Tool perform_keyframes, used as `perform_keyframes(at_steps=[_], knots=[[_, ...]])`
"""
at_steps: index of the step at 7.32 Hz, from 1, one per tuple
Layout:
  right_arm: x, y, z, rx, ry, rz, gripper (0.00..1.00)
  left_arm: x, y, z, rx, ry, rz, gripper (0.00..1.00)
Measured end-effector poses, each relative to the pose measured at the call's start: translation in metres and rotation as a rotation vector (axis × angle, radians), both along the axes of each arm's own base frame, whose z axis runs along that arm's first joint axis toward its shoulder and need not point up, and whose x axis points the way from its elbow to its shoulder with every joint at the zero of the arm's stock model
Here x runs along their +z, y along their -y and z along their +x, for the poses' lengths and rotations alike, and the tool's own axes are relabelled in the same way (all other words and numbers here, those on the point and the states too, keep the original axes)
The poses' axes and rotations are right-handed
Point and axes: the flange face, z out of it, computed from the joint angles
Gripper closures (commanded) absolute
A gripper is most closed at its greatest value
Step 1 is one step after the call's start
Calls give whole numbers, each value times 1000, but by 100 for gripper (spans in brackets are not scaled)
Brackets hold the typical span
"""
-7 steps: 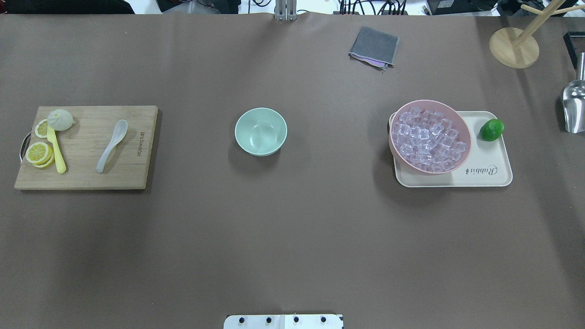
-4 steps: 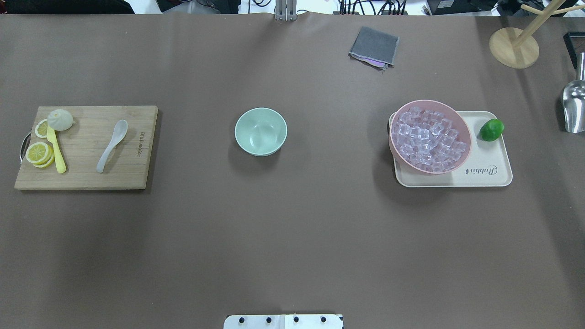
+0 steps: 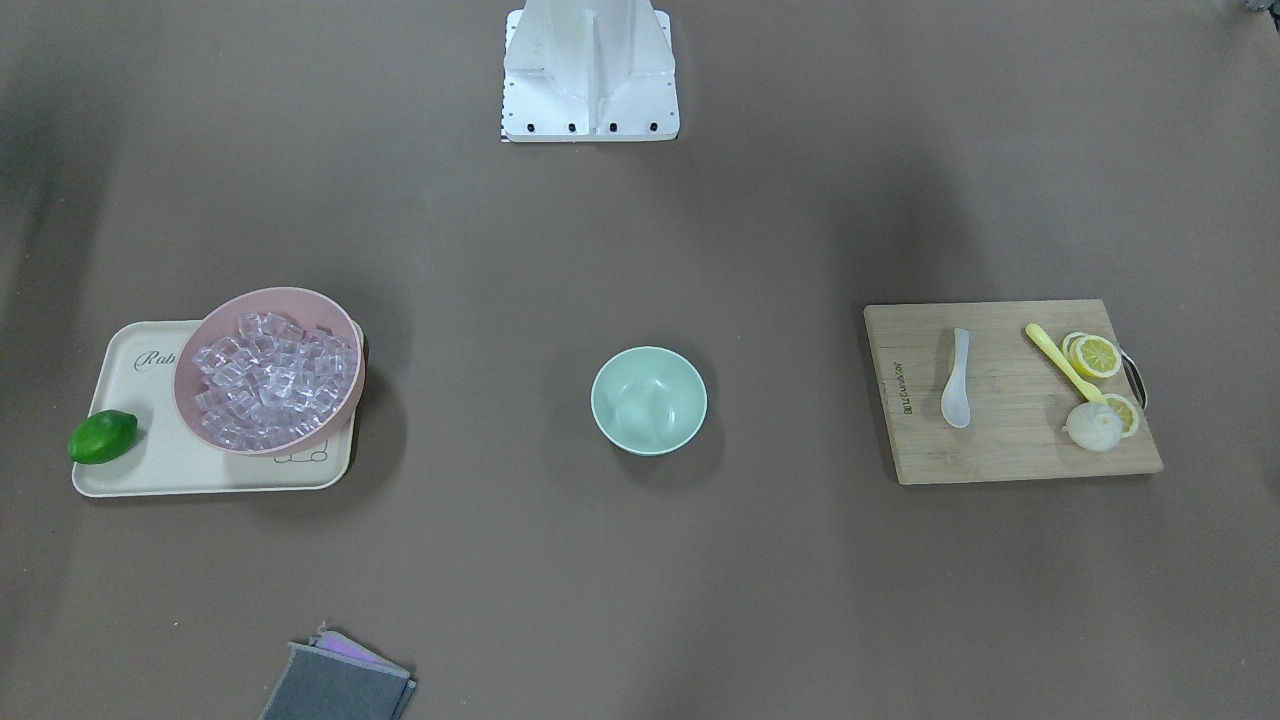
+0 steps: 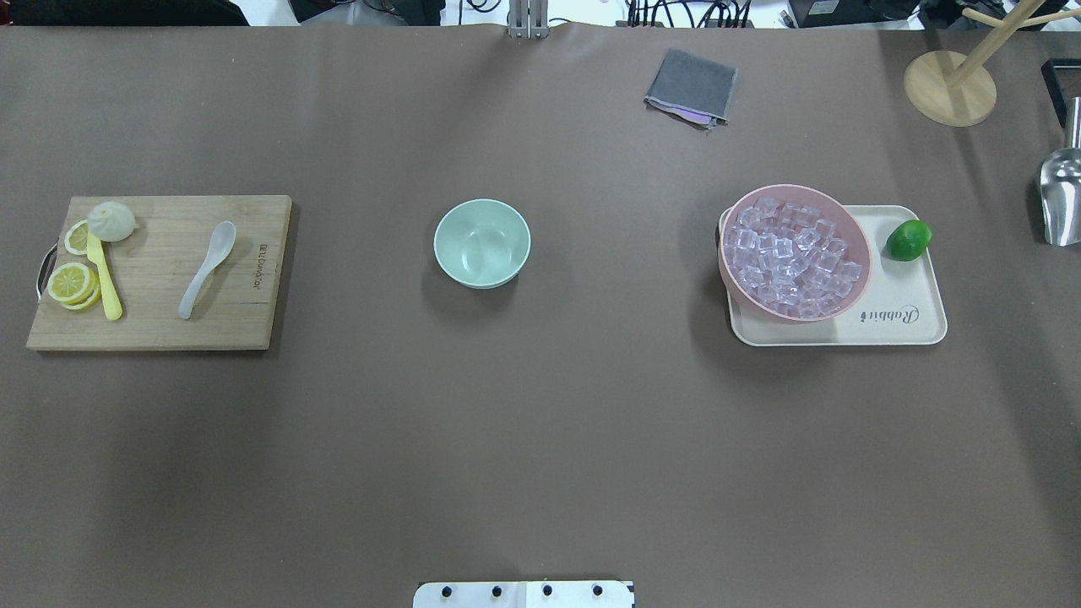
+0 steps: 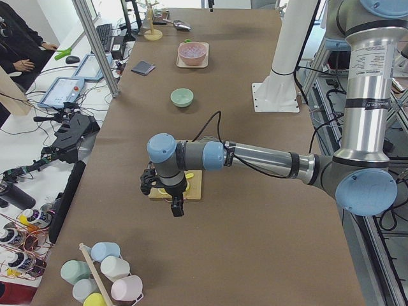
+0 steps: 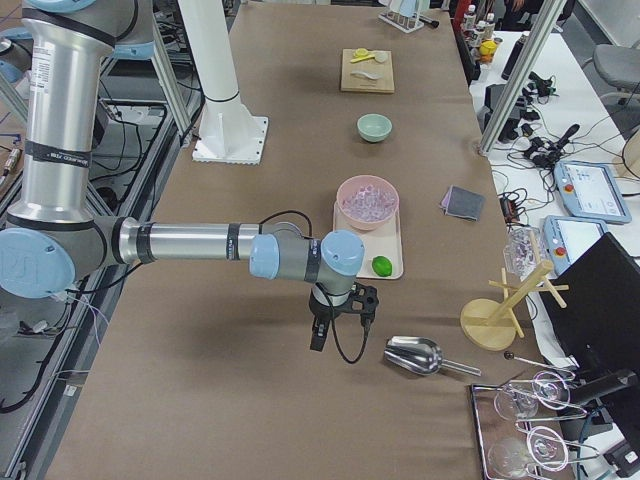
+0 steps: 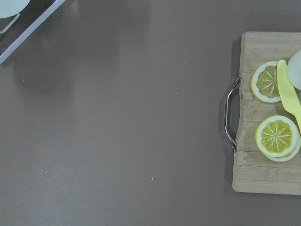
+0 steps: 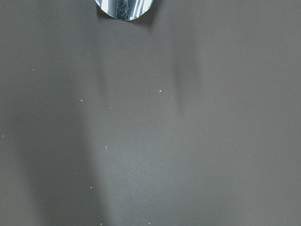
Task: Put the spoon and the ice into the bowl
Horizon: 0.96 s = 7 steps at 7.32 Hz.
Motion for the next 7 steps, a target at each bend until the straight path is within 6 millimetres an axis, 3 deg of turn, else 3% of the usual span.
perform_keyframes(at_steps=[7], knots=[[-1,0,-2,3,21,-3,0,-10,6,-2,0,47,26,2]])
